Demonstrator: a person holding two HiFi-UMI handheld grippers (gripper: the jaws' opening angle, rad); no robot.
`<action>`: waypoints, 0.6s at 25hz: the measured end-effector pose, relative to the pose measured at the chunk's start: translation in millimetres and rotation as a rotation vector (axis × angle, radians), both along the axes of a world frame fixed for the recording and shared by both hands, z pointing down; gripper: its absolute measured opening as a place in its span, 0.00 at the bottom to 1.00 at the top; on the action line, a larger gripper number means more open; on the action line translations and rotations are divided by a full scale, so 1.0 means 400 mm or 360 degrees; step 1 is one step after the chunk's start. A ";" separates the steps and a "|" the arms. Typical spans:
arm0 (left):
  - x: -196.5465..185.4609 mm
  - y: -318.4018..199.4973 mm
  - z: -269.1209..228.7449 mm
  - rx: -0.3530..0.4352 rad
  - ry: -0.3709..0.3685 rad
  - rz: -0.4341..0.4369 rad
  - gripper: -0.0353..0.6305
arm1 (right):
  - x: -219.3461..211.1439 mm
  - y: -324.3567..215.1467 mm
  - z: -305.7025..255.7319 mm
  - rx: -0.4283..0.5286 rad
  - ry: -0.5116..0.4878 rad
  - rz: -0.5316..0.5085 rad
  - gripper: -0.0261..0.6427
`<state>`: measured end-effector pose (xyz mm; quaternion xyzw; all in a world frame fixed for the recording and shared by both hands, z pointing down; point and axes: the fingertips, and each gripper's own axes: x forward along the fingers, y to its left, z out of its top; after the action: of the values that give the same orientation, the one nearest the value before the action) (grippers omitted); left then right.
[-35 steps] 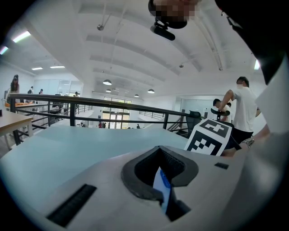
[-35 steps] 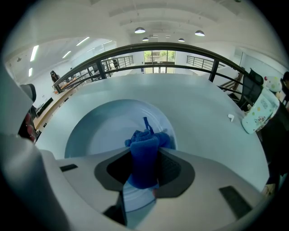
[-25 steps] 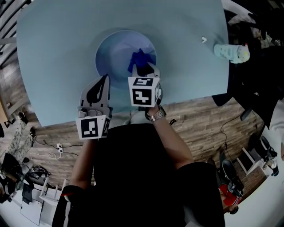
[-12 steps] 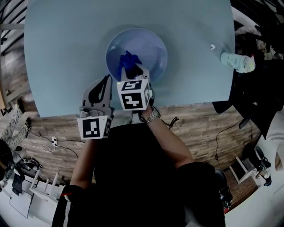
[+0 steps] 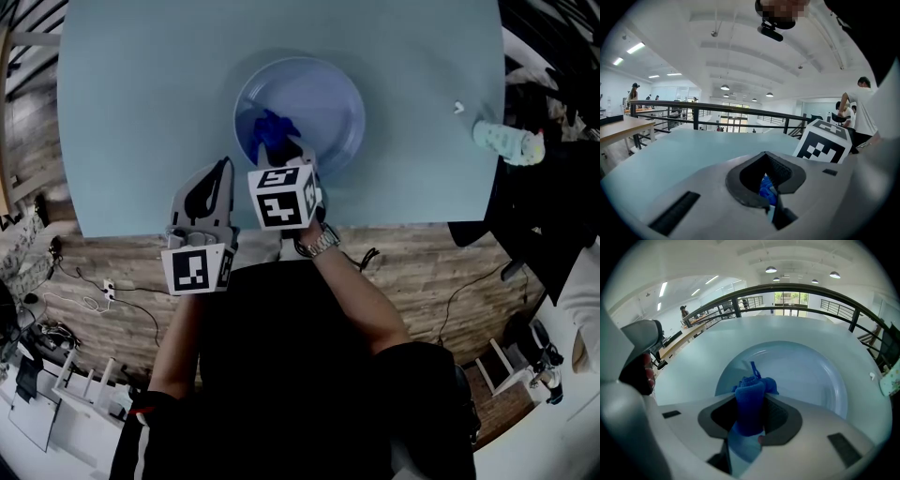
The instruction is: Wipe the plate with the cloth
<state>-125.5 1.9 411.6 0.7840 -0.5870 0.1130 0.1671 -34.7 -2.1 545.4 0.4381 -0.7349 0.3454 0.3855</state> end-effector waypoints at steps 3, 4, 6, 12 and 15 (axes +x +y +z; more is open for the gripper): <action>0.006 -0.005 -0.005 0.0030 0.0012 0.0009 0.06 | 0.018 0.005 0.003 -0.0008 0.0015 0.0009 0.22; 0.012 -0.006 -0.006 0.0030 0.0016 0.0018 0.06 | 0.025 0.007 0.004 -0.0011 0.0019 0.0014 0.22; 0.023 -0.009 -0.008 0.0034 0.0024 0.0034 0.06 | 0.039 0.008 0.005 -0.0014 0.0027 0.0026 0.22; 0.054 -0.017 -0.021 0.0091 0.0047 0.0105 0.05 | 0.084 0.012 0.006 -0.0016 0.0053 0.0085 0.22; 0.063 -0.023 -0.021 0.0084 0.0050 0.0121 0.06 | 0.107 0.011 0.006 -0.0018 0.0059 0.0122 0.22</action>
<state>-100.2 -7.2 403.2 0.8116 -0.5568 0.0915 0.1512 8.1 2.4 547.6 0.4700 -0.7084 0.3559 0.3882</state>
